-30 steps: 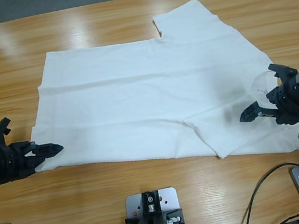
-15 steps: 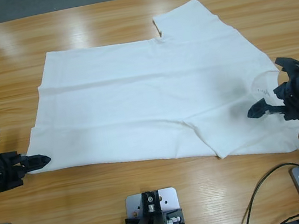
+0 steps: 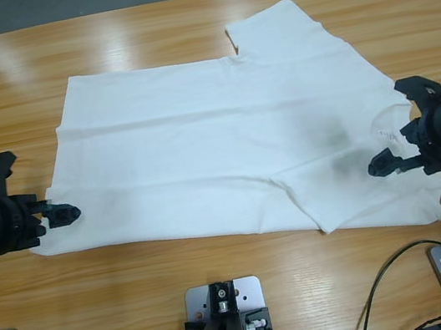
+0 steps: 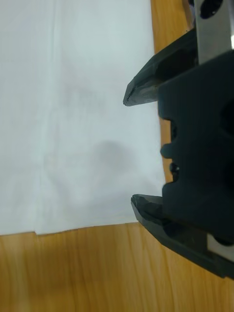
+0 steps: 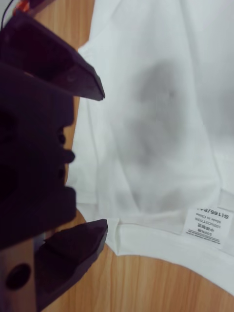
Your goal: Fold clothes
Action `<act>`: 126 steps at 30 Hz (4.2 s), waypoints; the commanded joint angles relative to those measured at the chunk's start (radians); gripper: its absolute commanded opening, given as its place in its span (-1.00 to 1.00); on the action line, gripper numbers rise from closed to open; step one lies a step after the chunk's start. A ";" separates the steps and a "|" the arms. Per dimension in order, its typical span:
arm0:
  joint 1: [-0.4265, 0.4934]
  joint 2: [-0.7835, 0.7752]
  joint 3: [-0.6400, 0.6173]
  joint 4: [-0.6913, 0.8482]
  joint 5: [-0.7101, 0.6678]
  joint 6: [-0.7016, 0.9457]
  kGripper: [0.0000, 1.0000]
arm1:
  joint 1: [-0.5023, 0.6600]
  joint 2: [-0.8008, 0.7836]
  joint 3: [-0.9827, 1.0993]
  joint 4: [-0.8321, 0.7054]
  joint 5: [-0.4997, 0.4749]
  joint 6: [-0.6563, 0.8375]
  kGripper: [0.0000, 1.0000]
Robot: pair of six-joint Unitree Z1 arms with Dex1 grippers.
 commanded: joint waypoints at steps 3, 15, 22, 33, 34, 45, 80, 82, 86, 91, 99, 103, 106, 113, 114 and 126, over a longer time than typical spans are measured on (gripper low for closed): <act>-0.013 0.142 -0.020 0.011 0.011 0.015 0.44 | 0.011 0.086 -0.003 0.003 -0.017 -0.009 0.99; -0.057 0.153 0.000 0.011 0.010 -0.017 0.44 | 0.104 0.128 0.054 -0.104 -0.007 0.076 0.99; -0.068 0.163 0.004 0.011 0.010 -0.035 0.44 | 0.115 0.146 0.066 -0.129 0.006 0.096 0.99; -0.097 0.211 0.013 0.010 0.002 -0.089 0.44 | 0.115 0.165 0.068 -0.134 0.051 0.098 0.99; -0.097 0.217 0.013 0.010 0.001 -0.091 0.44 | 0.115 0.165 0.068 -0.134 0.054 0.098 0.99; -0.113 0.240 0.061 -0.010 -0.030 -0.158 0.43 | 0.133 0.155 0.070 -0.132 0.061 0.101 0.99; -0.263 0.228 0.072 0.109 -0.084 -0.405 0.43 | 0.213 0.050 0.156 -0.166 0.087 0.198 0.98; -0.258 0.232 0.049 0.147 -0.084 -0.419 0.43 | 0.213 0.042 0.151 -0.168 0.087 0.198 0.98; -0.217 0.233 0.031 0.172 -0.087 -0.425 0.43 | 0.213 0.014 0.148 -0.168 0.088 0.195 0.99; -0.212 0.251 0.016 0.189 -0.090 -0.442 0.43 | 0.213 -0.023 0.158 -0.168 0.107 0.188 0.99; -0.212 0.266 0.003 0.206 -0.091 -0.457 0.43 | 0.213 -0.023 0.158 -0.167 0.113 0.175 0.99; -0.212 0.186 -0.034 0.262 -0.038 -0.460 0.43 | 0.213 -0.094 0.137 -0.154 0.103 0.163 1.00; -0.212 0.058 -0.092 0.292 0.039 -0.455 0.43 | 0.209 -0.128 0.060 -0.120 0.104 0.114 1.00; -0.193 -0.025 -0.181 0.321 0.092 -0.352 0.43 | 0.084 -0.160 -0.130 0.044 0.118 -0.009 1.00; -0.193 -0.020 -0.180 0.321 0.092 -0.351 0.43 | 0.057 -0.159 -0.131 0.047 0.129 -0.021 1.00; 0.335 -0.103 -0.189 0.137 -0.086 -0.014 0.43 | -0.403 0.011 -0.422 0.045 0.555 -0.332 0.98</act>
